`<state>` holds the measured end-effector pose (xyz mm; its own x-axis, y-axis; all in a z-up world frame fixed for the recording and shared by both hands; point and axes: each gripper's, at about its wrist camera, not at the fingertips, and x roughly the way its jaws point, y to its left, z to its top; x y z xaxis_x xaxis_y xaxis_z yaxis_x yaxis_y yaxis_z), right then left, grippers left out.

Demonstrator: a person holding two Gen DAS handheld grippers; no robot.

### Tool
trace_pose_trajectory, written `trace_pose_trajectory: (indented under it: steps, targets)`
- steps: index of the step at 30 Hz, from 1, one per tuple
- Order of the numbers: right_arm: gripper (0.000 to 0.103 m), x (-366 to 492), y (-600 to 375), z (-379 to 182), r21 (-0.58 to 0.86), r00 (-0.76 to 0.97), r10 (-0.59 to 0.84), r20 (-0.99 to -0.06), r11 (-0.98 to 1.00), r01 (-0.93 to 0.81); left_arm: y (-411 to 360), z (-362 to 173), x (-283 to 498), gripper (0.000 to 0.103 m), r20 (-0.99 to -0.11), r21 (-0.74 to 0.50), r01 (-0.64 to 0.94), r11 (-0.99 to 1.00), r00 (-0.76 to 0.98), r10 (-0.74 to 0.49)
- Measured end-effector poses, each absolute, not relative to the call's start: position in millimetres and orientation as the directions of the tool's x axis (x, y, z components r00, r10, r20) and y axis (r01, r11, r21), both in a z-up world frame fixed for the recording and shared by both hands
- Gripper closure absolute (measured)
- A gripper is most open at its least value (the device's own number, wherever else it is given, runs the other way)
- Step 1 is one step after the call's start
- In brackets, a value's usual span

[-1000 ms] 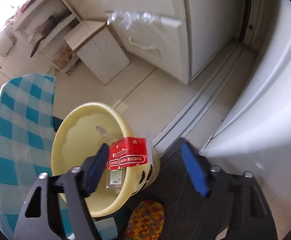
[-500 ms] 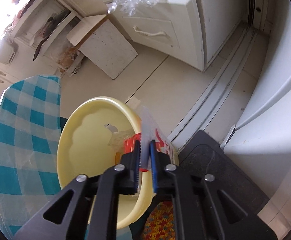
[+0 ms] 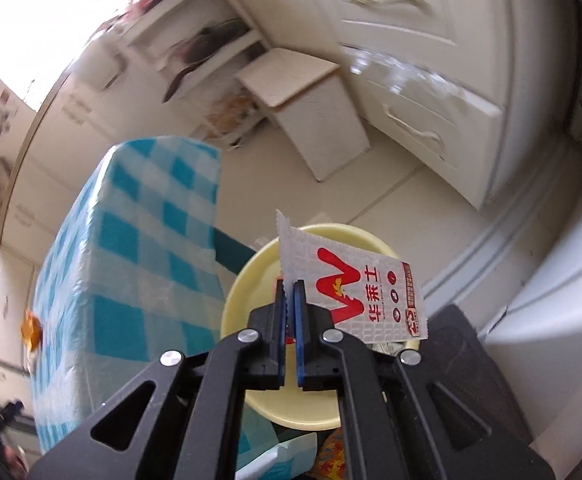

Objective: Collect trash
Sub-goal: 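Lift the right tool out of the bin and bring both tools to the table, then grasp the orange peel with the right tool while the left tool grasps the white tissue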

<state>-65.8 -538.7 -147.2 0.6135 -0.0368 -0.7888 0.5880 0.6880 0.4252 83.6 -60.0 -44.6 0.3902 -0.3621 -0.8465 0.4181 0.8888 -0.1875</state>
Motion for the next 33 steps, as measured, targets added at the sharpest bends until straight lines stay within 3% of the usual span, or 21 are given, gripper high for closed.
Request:
trace_pose_trajectory:
  steps: [8,13,14,15,17,21,26,30,33]
  targets:
    - [0.099,-42,-523,-140,0.467,0.645,0.102,-0.758,0.774,0.427,-18,-34,90,0.041,-0.834,-0.167,0.338,0.926,0.452,-0.316]
    - [0.096,-25,-517,-154,0.448,0.570,0.160,-0.806,0.795,0.410,17,-31,97,0.041,-0.827,-0.181,0.258,0.949,0.483,-0.289]
    - [0.088,-24,-515,-156,0.435,0.557,0.156,-0.816,0.800,0.413,22,-31,99,0.040,-0.825,-0.185,0.247,0.951,0.487,-0.287]
    - [0.068,-22,-513,-158,0.414,0.538,0.143,-0.831,0.805,0.425,28,-31,101,0.040,-0.824,-0.188,0.236,0.953,0.490,-0.284]
    - [0.043,-20,-507,-157,0.368,0.517,0.100,-0.850,0.815,0.447,33,-32,105,0.040,-0.823,-0.181,0.225,0.957,0.498,-0.272]
    - [0.043,-21,-495,-131,0.242,0.529,-0.038,-0.848,0.860,0.449,40,-37,117,0.040,-0.824,-0.158,0.217,0.963,0.508,-0.250]
    - [0.035,-12,-460,-58,0.021,0.624,-0.216,-0.751,0.936,0.350,39,-47,140,0.040,-0.825,-0.149,0.229,0.962,0.507,-0.249]
    - [0.026,6,-413,-9,-0.081,0.692,-0.179,-0.699,0.982,0.171,26,-54,153,0.040,-0.826,-0.119,0.249,0.961,0.512,-0.234]
    - [0.025,30,-366,10,-0.092,0.702,-0.074,-0.709,0.996,0.012,17,-59,161,0.039,-0.825,-0.091,0.265,0.960,0.519,-0.222]
